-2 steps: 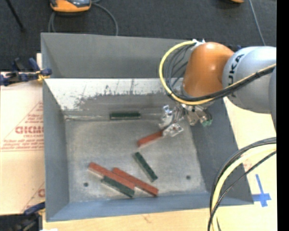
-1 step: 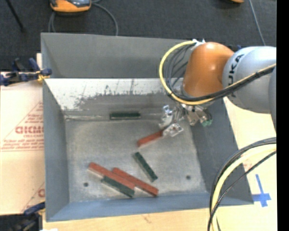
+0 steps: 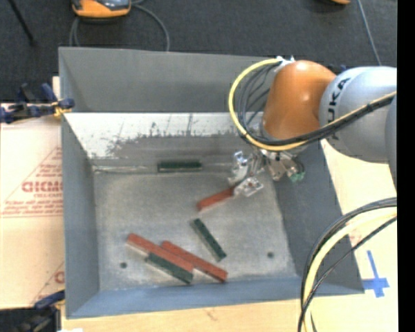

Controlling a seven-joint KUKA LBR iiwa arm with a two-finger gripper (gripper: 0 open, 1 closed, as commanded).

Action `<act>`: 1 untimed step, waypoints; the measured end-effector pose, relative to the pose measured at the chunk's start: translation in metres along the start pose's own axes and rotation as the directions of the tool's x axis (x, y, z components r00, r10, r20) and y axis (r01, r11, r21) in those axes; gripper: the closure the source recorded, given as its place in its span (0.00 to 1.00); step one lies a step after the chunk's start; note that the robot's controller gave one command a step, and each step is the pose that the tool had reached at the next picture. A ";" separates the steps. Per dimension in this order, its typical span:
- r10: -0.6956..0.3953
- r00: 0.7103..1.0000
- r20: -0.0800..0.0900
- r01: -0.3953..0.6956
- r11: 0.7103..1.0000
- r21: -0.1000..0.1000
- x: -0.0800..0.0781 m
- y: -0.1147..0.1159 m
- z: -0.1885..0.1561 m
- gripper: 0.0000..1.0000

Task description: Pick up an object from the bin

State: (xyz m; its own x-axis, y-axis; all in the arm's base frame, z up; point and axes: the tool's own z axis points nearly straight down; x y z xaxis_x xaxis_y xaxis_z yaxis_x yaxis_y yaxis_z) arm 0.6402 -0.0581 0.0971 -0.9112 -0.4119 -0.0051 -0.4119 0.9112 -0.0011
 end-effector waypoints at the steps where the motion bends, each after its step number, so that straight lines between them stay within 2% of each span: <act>1: 0.001 1.000 0.000 -0.001 1.000 0.000 0.000 0.000 0.000 1.00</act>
Offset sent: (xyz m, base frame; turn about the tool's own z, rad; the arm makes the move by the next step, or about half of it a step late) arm 0.0000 0.0000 0.0000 0.0000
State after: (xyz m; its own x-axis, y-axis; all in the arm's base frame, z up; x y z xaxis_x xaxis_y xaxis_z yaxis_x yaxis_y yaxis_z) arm 0.6402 -0.0581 0.0971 -0.9115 -0.4114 -0.0050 -0.4114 0.9115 -0.0010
